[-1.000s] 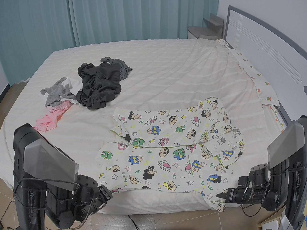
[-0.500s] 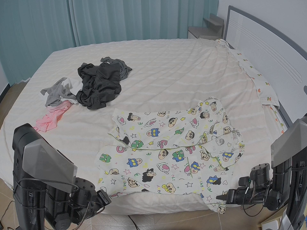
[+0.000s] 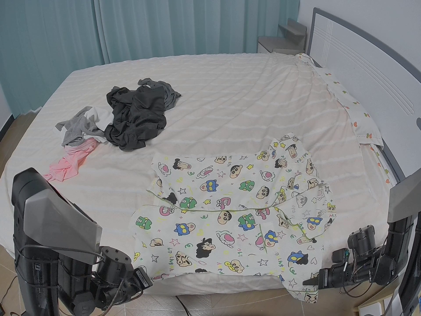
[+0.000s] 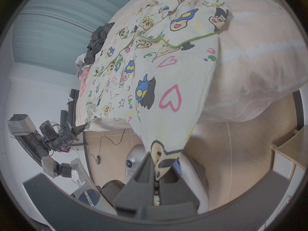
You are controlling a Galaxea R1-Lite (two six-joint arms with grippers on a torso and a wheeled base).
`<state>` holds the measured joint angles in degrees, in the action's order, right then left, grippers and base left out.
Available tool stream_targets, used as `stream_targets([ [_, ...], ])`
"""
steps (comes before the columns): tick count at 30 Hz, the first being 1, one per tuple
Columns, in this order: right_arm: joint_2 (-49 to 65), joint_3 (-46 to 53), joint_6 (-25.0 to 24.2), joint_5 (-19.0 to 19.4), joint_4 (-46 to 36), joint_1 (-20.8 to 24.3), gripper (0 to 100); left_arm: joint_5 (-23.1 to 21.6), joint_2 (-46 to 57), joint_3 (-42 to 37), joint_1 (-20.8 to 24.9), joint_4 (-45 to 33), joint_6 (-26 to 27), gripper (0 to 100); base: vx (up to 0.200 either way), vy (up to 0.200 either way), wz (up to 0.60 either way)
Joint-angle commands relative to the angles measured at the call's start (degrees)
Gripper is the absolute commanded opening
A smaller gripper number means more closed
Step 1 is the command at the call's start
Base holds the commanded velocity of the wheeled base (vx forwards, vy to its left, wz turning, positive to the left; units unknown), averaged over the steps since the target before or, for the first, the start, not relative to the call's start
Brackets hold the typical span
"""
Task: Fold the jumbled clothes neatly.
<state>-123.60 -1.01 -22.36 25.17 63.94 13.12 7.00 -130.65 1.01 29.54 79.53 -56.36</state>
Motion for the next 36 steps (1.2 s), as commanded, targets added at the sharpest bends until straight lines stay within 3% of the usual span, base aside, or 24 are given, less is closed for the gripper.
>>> stream_targets([
  [1,4.2,1.0,1.6,0.1,-3.5,-0.1,0,-2.0,5.1,-0.9,0.1,-3.9,-0.1,0,0.0,0.0,0.0],
  [12,6.7,0.9,2.5,0.1,-6.7,0.8,0,-1.9,5.3,-0.5,2.4,-6.7,0.1,0,0.0,0.0,0.0],
  [19,6.4,0.4,1.1,1.7,0.3,-0.4,0,-1.7,6.0,4.2,0.2,-3.5,0.4,0,0.0,0.0,0.0],
  [25,6.4,-1.7,-4.3,1.6,8.6,-1.3,0,-1.6,8.2,10.6,-3.3,-4.0,0.2,0,0.0,0.0,0.0],
  [36,5.8,-9.6,-7.1,1.4,10.0,-5.1,0,-1.5,9.3,20.7,-5.4,-11.3,0.1,0,0.0,0.0,0.0],
])
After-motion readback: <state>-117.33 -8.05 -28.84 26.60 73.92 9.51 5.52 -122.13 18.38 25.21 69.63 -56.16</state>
